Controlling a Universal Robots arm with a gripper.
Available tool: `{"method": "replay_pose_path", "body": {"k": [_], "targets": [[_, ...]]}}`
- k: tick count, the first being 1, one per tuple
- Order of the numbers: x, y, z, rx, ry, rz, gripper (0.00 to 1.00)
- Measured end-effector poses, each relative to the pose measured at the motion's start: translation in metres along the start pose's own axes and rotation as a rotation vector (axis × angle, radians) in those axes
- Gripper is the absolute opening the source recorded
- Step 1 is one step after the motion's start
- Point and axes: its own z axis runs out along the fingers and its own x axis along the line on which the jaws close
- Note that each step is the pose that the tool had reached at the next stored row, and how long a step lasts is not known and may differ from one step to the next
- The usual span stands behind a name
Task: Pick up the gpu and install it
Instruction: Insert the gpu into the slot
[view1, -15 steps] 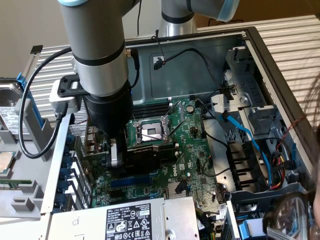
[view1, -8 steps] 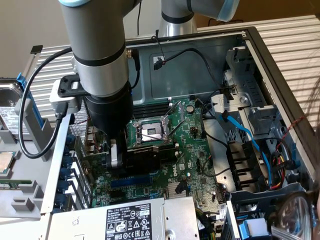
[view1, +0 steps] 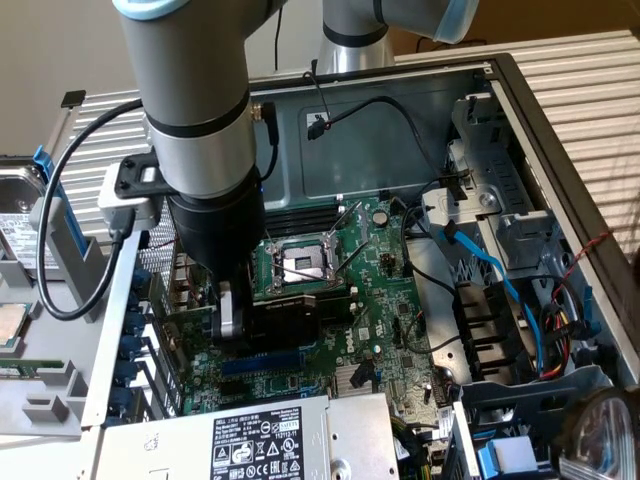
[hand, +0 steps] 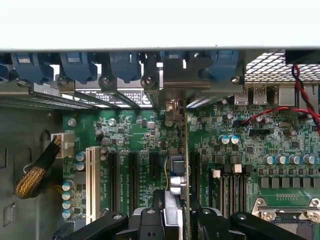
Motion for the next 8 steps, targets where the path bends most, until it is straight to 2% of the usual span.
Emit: {"method": "replay_pose_path", "body": {"k": [8], "targets": [[0.0005, 0.0002, 0.0001, -0.0002, 0.0001, 0.0, 0.29]]}}
